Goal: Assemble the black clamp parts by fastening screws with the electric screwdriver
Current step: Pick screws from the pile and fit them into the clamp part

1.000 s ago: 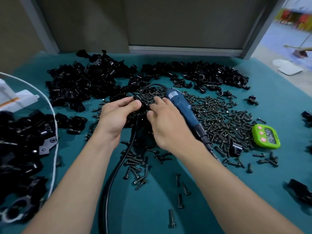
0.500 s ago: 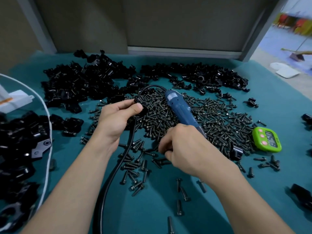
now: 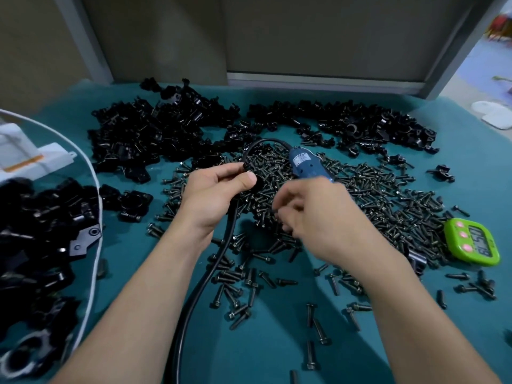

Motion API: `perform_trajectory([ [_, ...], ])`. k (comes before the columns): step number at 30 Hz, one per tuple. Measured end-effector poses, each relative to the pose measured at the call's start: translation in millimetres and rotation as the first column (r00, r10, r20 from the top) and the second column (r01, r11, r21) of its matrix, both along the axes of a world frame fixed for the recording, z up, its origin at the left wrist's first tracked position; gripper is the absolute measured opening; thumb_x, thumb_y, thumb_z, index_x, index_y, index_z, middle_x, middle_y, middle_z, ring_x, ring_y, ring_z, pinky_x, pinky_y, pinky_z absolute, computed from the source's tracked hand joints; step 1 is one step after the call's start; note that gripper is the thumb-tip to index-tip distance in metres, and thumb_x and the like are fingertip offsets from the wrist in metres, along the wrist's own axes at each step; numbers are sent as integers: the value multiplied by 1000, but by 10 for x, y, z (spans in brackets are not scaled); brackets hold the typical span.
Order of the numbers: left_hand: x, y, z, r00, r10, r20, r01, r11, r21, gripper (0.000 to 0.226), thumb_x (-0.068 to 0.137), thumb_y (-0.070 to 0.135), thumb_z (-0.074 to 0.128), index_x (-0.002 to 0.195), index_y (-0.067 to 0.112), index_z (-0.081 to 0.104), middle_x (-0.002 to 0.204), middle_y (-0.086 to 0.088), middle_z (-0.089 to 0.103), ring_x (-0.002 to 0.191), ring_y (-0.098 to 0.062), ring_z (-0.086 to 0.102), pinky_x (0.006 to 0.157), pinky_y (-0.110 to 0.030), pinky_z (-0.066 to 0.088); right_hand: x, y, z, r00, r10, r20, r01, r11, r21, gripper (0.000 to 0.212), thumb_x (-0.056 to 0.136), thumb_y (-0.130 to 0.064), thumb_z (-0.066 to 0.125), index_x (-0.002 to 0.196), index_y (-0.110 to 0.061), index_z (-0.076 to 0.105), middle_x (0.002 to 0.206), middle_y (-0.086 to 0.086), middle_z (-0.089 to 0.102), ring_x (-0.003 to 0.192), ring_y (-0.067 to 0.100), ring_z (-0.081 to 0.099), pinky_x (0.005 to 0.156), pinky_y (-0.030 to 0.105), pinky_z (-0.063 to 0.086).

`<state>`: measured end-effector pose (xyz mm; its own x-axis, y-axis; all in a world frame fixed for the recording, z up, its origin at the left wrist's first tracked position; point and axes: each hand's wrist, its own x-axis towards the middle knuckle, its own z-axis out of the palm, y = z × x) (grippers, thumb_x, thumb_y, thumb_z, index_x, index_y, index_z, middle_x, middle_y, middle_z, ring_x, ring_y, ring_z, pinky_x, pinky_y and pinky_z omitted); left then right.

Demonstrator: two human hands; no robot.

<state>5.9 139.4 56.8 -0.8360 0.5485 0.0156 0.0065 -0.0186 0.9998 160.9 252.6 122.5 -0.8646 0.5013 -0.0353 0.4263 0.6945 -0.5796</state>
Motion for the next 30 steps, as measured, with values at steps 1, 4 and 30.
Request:
perform_trajectory([
  [1, 10, -3, 10, 1000, -8, -11, 8, 1000, -11, 26, 83, 21, 86, 97, 38, 72, 102, 19, 74, 91, 19, 66, 73, 2, 46, -65, 48, 31, 998, -21, -64, 16, 996, -87, 21, 98, -15, 67, 83, -30, 70, 69, -8, 75, 60, 7, 71, 65, 30, 63],
  [4, 37, -18, 15, 998, -52, -33, 50, 997, -53, 29, 82, 17, 86, 98, 38, 74, 99, 14, 79, 94, 10, 71, 76, -3, 49, -197, 129, 47, 957, -89, -276, -4, 947, -320, 22, 97, -7, 62, 84, -21, 73, 69, -1, 76, 61, 15, 73, 66, 32, 62],
  [30, 120, -11, 85, 984, -159, -80, 158, 987, -19, 46, 67, 33, 90, 112, 26, 82, 105, -20, 78, 106, -47, 70, 100, -61, 55, -285, 28, -392, 797, -318, -513, 49, 882, -469, 17, 99, -25, 64, 84, -25, 73, 63, -6, 67, 54, 10, 50, 57, 37, 44],
])
